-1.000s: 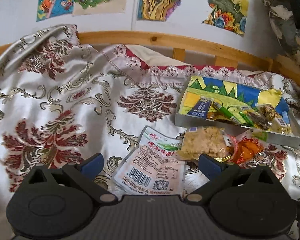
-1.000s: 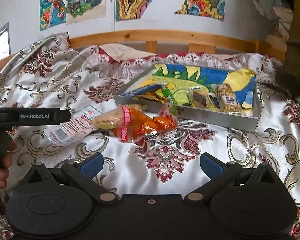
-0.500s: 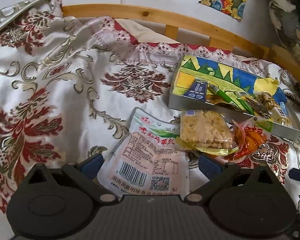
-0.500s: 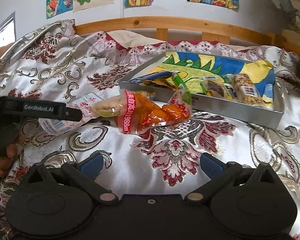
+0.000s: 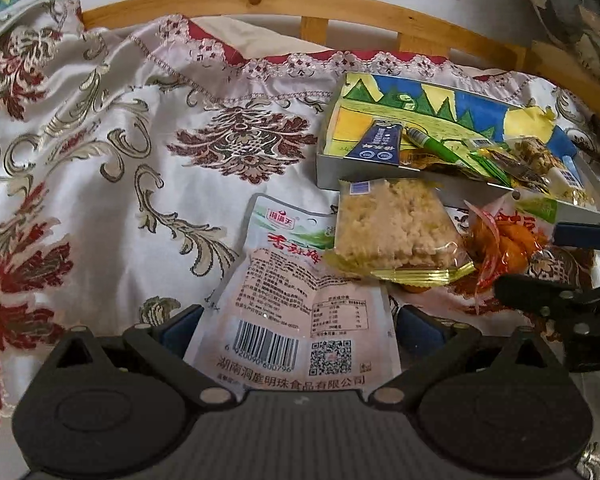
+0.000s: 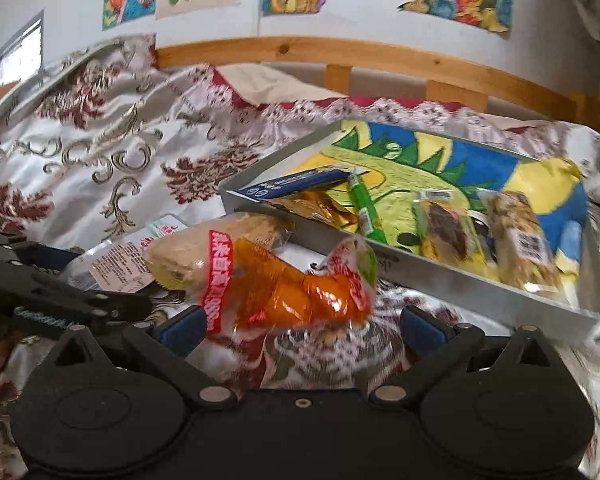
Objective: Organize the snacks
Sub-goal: 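Lower the left tool onto the white barcode packet while the right tool approaches the orange sausage packet, then grasp the white packet with the left tool while the right tool grasps the orange sausage packet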
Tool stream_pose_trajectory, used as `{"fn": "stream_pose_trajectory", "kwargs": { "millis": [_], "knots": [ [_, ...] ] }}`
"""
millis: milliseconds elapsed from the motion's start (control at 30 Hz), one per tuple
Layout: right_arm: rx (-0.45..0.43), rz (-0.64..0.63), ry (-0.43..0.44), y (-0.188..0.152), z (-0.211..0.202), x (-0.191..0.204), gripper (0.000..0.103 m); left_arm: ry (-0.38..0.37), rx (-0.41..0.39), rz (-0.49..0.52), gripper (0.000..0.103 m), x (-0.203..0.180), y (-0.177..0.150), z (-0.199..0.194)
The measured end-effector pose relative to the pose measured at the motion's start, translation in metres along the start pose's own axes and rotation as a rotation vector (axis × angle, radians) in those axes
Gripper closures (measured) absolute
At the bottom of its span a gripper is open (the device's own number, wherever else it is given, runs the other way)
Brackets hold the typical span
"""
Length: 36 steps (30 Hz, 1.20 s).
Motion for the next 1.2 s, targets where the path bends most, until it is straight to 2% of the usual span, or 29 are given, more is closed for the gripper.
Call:
{"fn": "stream_pose_trajectory", "kwargs": {
  "millis": [67,233,267,300,400,700,967,1100,1200],
  "knots": [
    [0.013,-0.033,0.024,0.006,0.009,0.004,0.001,0.001,-0.002,-0.012,0.0,0.001,0.001,0.002],
    [0.034,-0.063,0.009,0.011,0.029,0.008,0.001,0.034,-0.009,-0.022,0.001,0.002,0.002,0.005],
    [0.037,-0.032,0.01,0.01,0.031,0.005,0.004,0.028,-0.017,-0.024,0.002,0.003,0.002,0.004],
    [0.043,0.007,0.015,0.009,0.032,0.002,0.013,0.026,-0.022,-0.027,0.003,0.003,0.002,0.004],
    [0.033,0.044,0.014,0.004,0.031,-0.002,0.029,0.015,-0.036,-0.048,0.008,0.004,0.002,0.0],
    [0.004,0.068,0.017,-0.003,0.009,-0.001,0.031,-0.013,-0.026,-0.1,0.024,0.004,0.002,-0.017],
    [-0.008,0.092,0.04,-0.022,-0.042,0.001,0.031,-0.055,0.042,-0.166,0.031,0.004,-0.007,-0.036],
    [-0.003,0.092,0.047,-0.033,-0.06,0.004,0.031,-0.063,0.057,-0.197,0.039,0.006,-0.013,-0.047],
    [0.0,0.107,0.056,-0.04,-0.066,0.008,0.031,-0.064,0.055,-0.203,0.038,0.007,-0.015,-0.05]
  ]
}}
Point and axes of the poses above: each gripper's, at about its wrist camera, not at the fingertips, and z roughly the way its jaws point, x to its left, y to its top, the point moved 5 cm from there along z, roughly the way its jaws point, and after that the axes turned 6 degrees about x, right-handed, at the moved point
